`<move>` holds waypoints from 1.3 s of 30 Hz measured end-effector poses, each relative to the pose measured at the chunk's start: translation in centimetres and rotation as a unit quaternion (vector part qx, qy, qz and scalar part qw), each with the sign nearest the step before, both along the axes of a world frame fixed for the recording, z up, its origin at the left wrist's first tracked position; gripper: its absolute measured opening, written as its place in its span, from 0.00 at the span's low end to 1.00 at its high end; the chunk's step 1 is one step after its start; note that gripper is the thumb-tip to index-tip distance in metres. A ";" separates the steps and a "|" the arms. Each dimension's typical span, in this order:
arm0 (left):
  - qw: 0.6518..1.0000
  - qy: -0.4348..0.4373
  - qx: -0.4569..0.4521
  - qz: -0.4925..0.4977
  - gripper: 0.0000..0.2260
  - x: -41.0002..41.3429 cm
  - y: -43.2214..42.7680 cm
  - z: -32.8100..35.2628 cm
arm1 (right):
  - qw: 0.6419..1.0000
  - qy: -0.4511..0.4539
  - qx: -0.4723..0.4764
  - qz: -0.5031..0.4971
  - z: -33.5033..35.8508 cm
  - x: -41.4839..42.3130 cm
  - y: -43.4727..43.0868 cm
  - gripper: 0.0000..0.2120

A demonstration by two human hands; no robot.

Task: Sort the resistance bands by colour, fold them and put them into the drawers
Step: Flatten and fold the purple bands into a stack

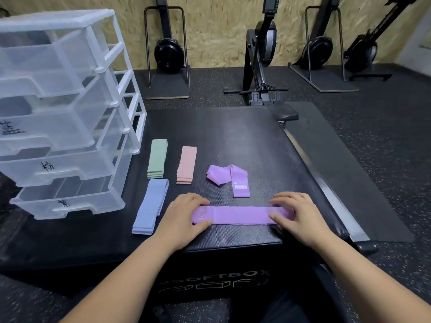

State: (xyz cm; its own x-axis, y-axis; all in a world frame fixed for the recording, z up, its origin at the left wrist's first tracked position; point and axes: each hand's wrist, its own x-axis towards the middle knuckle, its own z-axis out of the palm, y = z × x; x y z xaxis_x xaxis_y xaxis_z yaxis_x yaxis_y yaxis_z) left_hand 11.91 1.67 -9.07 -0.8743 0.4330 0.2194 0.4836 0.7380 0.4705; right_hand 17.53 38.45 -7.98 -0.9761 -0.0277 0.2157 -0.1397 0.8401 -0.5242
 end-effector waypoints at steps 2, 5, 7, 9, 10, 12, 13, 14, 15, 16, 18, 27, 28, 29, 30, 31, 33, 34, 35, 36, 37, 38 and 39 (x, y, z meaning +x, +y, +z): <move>1.000 -0.004 -0.008 0.000 0.23 -0.6 0.9 0.7 | 1.000 0.009 0.002 -0.006 0.8 -1.6 -1.2 0.14; 0.999 -0.013 -0.032 0.004 0.24 -1.9 2.7 2.0 | 0.999 -0.002 0.045 0.002 2.3 -4.4 -3.9 0.13; 0.998 -0.028 -0.060 0.009 0.25 -2.6 4.0 2.7 | 0.995 -0.032 0.092 0.008 2.9 -6.0 -5.6 0.15; 0.994 -0.052 -0.094 0.015 0.26 -3.0 5.1 3.2 | 0.988 -0.059 0.140 0.013 3.1 -7.3 -6.8 0.16; 0.992 -0.065 -0.110 0.019 0.25 -3.2 5.5 3.4 | 0.985 -0.070 0.160 0.015 3.1 -7.7 -7.3 0.16; 0.987 -0.075 -0.138 0.027 0.25 -3.3 6.0 3.4 | 0.979 -0.077 0.190 0.013 2.8 -8.2 -8.0 0.12; 0.986 -0.076 -0.148 0.029 0.24 -3.4 6.1 3.4 | 0.977 -0.071 0.200 0.008 2.6 -8.4 -8.2 0.09; 0.985 -0.076 -0.154 0.030 0.24 -3.4 6.1 3.4 | 0.977 -0.060 0.205 0.001 2.4 -8.4 -8.3 0.07; 0.984 -0.081 -0.156 0.030 0.24 -3.5 6.0 3.4 | 0.977 -0.053 0.208 -0.005 2.2 -8.5 -8.3 0.07; 0.984 -0.088 -0.154 0.029 0.24 -3.6 6.0 3.5 | 0.976 -0.048 0.210 -0.006 2.0 -8.5 -8.3 0.07; 0.984 -0.104 -0.145 0.029 0.24 -3.7 5.7 3.5 | 0.979 -0.040 0.201 -0.006 1.9 -8.5 -8.1 0.07; 0.984 -0.127 -0.115 0.038 0.22 -3.7 5.4 3.6 | 0.991 0.008 -0.002 -0.136 5.9 -7.6 -6.0 0.04; 0.984 -0.130 -0.113 0.039 0.22 -3.7 5.4 3.7 | 0.989 0.006 -0.033 -0.145 6.5 -7.6 -5.8 0.05; 0.984 -0.134 -0.112 0.039 0.22 -3.7 5.4 3.8 | 0.986 0.009 -0.063 -0.152 7.2 -7.6 -5.5 0.07; 0.983 -0.138 -0.111 0.039 0.21 -3.7 5.3 3.9 | 0.984 0.017 -0.089 -0.156 7.8 -7.6 -5.3 0.08; 0.983 -0.142 -0.106 0.041 0.21 -3.7 5.2 4.0 | 0.981 0.026 -0.108 -0.158 8.6 -7.6 -5.1 0.09; 0.984 -0.151 -0.074 0.050 0.19 -3.8 5.3 4.4 | 0.979 0.052 -0.121 -0.152 10.2 -7.5 -5.0 0.09; 0.986 -0.150 -0.050 0.055 0.18 -3.8 5.4 4.7 | 0.980 0.068 -0.113 -0.147 10.9 -7.6 -5.0 0.08; 0.988 -0.141 -0.022 0.060 0.17 -3.9 5.6 5.2 | 0.982 0.077 -0.101 -0.141 11.7 -7.6 -5.0 0.06; 0.990 -0.124 0.010 0.062 0.16 -3.9 6.0 5.7 | 0.984 0.081 -0.090 -0.132 12.4 -7.6 -5.0 0.05; 0.992 -0.106 0.045 0.061 0.15 -4.1 6.4 6.3 | 0.986 0.080 -0.086 -0.115 13.0 -7.7 -5.0 0.06; 0.991 -0.089 0.080 0.059 0.15 -4.2 6.9 7.2 | 0.989 0.076 -0.084 -0.090 13.6 -7.8 -5.1 0.07; 0.989 -0.078 0.110 0.056 0.16 -4.4 7.4 8.1 | 0.993 0.070 -0.078 -0.063 14.2 -7.8 -5.2 0.08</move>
